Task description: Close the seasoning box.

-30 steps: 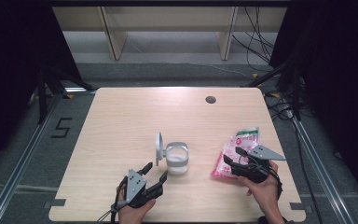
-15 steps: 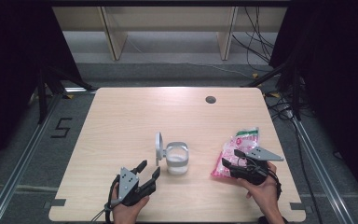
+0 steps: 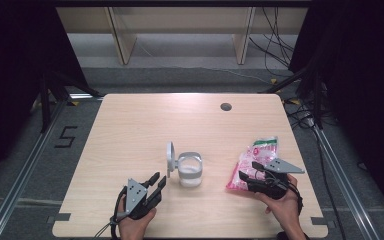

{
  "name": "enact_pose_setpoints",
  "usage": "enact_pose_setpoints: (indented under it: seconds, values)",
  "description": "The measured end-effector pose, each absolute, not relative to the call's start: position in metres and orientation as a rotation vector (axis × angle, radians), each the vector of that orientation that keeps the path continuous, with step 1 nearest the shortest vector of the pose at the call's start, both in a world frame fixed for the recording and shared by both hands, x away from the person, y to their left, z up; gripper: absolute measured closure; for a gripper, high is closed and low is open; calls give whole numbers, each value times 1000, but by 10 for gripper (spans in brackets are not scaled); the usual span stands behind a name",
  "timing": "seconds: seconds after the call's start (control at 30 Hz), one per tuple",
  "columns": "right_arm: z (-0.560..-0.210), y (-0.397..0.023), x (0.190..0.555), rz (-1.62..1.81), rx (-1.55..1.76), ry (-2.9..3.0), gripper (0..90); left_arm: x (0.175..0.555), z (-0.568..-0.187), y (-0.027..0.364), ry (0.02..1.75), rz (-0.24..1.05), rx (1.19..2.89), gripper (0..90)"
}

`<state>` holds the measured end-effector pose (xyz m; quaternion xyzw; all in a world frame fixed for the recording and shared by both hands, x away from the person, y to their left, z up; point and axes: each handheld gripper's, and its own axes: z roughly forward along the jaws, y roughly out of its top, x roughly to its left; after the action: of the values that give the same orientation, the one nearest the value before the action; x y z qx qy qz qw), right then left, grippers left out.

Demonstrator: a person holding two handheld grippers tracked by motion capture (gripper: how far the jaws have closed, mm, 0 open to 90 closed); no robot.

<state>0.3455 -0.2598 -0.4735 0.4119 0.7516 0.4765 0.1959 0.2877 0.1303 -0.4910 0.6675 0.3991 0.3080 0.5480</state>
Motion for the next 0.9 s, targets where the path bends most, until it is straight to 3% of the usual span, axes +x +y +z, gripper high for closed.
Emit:
enact_pose_setpoints:
  seconds: [0.17, 0.33, 0.9]
  values:
    - [-474, -259, 345, 1349, 1155, 2107, 360, 290, -490, 131, 949, 740, 1602, 843]
    - [-474, -257, 344, 1323, 1153, 2115, 360, 292, -489, 135, 945, 760, 1600, 888]
    - [-473, -256, 344, 1315, 1133, 2128, 361, 301, -471, 130, 916, 740, 1601, 893]
